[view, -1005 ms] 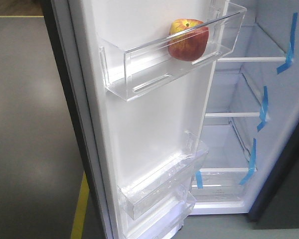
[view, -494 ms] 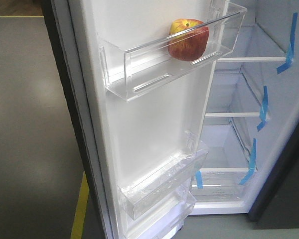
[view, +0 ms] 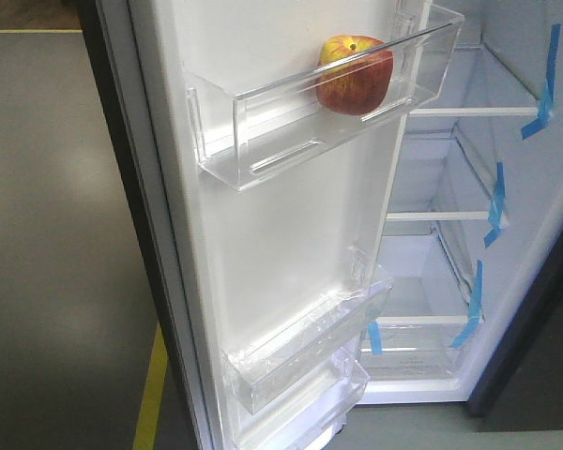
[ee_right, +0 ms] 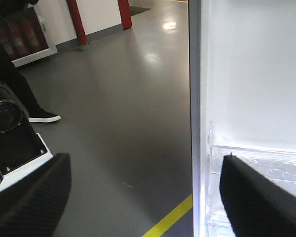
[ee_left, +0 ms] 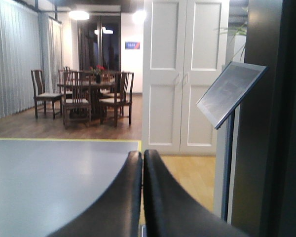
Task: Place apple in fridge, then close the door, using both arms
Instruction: 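Withdraw the open right gripper away from the door bin, then extend the left gripper toward the outer edge of the refrigerator door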
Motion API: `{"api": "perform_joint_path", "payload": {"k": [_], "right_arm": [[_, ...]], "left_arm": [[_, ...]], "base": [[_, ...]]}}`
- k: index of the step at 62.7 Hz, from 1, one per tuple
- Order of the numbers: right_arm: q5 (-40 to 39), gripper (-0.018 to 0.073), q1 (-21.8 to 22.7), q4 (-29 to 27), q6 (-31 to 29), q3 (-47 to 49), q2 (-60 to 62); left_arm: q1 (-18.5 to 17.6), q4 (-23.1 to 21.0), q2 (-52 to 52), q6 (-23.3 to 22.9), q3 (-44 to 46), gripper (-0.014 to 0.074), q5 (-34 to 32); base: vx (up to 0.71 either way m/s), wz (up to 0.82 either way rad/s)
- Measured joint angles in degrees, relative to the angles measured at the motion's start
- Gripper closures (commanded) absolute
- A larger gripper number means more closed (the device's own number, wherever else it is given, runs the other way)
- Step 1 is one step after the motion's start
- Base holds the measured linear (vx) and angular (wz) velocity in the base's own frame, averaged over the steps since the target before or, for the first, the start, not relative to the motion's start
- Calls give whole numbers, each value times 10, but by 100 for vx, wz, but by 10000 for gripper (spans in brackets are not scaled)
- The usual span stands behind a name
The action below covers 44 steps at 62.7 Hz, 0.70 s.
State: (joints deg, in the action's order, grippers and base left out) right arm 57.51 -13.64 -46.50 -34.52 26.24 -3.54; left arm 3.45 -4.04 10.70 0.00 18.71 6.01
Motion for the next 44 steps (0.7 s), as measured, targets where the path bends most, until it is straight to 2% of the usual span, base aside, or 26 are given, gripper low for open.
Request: {"api": "perform_joint_path", "payload": {"k": [13,24,32,44], "right_arm": [[0,-27,0,0,0,0,0],[0,-27,0,0,0,0,0],[0,-27,0,0,0,0,0],[0,-27,0,0,0,0,0]], "left_arm": [[0,1,138,49,154,603,117],[0,2,255,56,266,603,193],[0,2,335,57,321,603,226],[0,2,426,57,348,603,229]], "base": [[0,0],[0,0],[0,0],[0,0]]}}
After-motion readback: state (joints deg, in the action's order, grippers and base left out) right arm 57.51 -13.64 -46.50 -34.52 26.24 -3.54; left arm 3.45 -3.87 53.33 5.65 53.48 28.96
